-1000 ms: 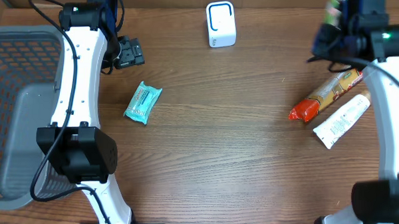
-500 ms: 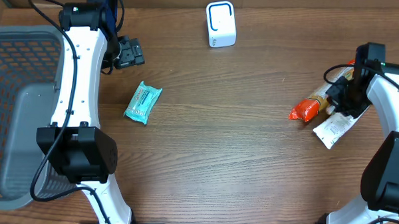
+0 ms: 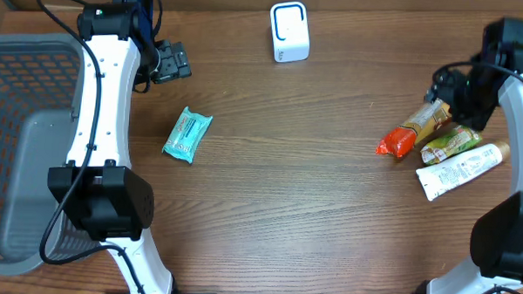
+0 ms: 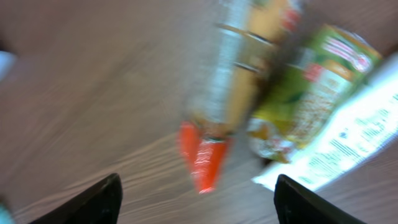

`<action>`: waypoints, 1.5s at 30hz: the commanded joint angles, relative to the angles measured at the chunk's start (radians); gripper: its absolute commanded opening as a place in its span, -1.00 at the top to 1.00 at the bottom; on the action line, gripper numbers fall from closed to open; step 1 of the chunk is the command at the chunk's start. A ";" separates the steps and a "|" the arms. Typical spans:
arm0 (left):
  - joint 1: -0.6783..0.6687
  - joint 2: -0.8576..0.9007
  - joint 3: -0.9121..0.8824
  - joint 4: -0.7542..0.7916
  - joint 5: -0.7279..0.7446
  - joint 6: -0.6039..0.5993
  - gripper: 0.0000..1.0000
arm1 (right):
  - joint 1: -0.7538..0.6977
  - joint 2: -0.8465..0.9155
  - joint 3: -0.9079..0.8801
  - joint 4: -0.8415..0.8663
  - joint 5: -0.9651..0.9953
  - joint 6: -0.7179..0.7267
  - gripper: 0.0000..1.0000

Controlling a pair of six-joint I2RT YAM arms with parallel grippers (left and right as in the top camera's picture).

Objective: Scan the item barcode
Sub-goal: 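Reach the right gripper to the teal wipes pack and grasp it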

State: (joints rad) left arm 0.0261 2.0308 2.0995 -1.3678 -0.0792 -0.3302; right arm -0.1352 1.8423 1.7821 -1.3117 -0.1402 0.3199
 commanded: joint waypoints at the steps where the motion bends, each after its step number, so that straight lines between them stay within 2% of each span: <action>1: 0.000 0.010 -0.002 0.025 0.005 -0.005 -0.99 | 0.078 -0.034 0.079 0.006 -0.165 -0.041 -0.64; 4: 0.009 0.009 0.009 0.033 0.029 0.032 -0.99 | 0.166 -0.032 0.070 0.082 -0.296 -0.040 -0.68; 8: 0.014 0.009 0.095 -0.026 0.070 0.066 -1.00 | 0.316 -0.020 0.038 0.224 -0.314 0.001 -0.75; 10: 0.015 0.009 0.221 -0.101 0.045 0.102 -0.82 | 0.411 0.002 0.022 0.322 -0.306 0.029 -0.75; 15: 0.018 0.009 0.529 -0.238 0.019 0.097 -0.98 | 0.592 0.099 0.019 0.497 -0.305 0.046 -0.76; 20: 0.041 0.009 0.731 -0.322 0.020 0.072 -0.99 | 0.718 0.226 0.022 0.666 -0.291 0.014 -0.76; 26: 0.048 0.004 0.723 -0.322 0.020 0.051 -0.99 | 0.838 0.360 0.070 0.736 -0.233 -0.124 -0.76; 31: 0.047 0.004 0.693 -0.322 0.024 0.030 -1.00 | 0.883 0.443 0.076 0.790 -0.220 -0.171 -0.68; 34: 0.047 0.004 0.676 -0.322 0.024 0.029 -0.99 | 0.894 0.481 0.076 0.851 -0.215 -0.166 -0.65; 40: 0.047 0.004 0.649 -0.322 0.024 0.023 -0.99 | 0.896 0.556 0.076 0.982 -0.148 -0.049 -0.62; 45: 0.047 0.004 0.628 -0.322 0.024 0.023 -0.99 | 0.896 0.600 0.076 1.068 -0.136 -0.031 -0.59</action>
State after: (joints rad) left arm 0.0719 2.0293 2.7399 -1.6875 -0.0490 -0.2890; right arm 0.7654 2.4104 1.8252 -0.2729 -0.3023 0.2584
